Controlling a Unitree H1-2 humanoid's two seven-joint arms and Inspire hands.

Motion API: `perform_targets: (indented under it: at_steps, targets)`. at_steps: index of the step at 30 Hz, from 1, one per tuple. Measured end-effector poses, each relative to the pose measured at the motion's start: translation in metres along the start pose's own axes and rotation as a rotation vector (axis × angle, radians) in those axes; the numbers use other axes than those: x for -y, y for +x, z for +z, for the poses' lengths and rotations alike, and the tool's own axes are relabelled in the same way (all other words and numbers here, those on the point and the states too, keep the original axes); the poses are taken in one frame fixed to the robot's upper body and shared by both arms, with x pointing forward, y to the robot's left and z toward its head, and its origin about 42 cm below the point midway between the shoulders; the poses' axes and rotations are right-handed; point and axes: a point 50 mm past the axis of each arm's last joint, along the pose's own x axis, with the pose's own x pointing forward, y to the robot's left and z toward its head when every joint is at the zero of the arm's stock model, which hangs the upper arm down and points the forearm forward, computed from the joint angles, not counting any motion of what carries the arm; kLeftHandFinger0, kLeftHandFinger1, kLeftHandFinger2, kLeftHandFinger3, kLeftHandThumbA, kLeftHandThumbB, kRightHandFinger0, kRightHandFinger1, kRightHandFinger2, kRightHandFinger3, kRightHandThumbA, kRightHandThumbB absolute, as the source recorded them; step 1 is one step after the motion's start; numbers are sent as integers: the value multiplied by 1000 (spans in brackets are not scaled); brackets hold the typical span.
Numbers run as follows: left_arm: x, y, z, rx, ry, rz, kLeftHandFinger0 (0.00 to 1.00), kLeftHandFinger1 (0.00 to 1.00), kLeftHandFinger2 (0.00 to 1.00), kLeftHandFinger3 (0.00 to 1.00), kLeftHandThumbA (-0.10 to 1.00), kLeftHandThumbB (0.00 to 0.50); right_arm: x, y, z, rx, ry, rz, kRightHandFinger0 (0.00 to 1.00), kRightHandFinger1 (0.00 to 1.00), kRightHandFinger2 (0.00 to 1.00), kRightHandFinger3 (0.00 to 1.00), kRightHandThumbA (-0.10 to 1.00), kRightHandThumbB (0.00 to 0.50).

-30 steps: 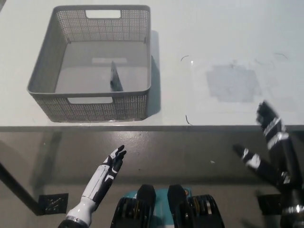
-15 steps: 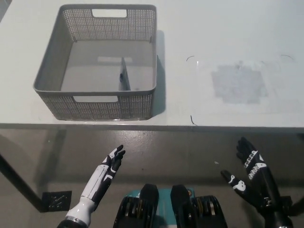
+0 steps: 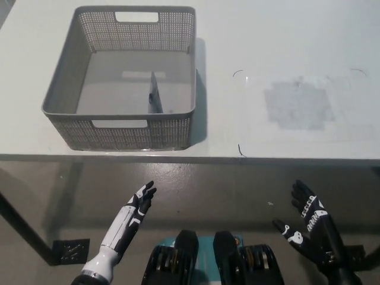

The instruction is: Use the right hand to pick up a shampoo and place it into a container on the left side

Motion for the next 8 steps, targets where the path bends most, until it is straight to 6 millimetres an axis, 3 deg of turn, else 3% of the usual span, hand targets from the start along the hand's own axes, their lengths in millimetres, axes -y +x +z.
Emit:
perform_targets:
  at_steps: [8]
  targets:
    - [0, 0, 0, 0, 0, 1, 1000, 1000, 1000, 1000, 1000, 226, -2, 3, -4, -13, 2, 26, 1000, 1000, 1000, 1000, 993, 390]
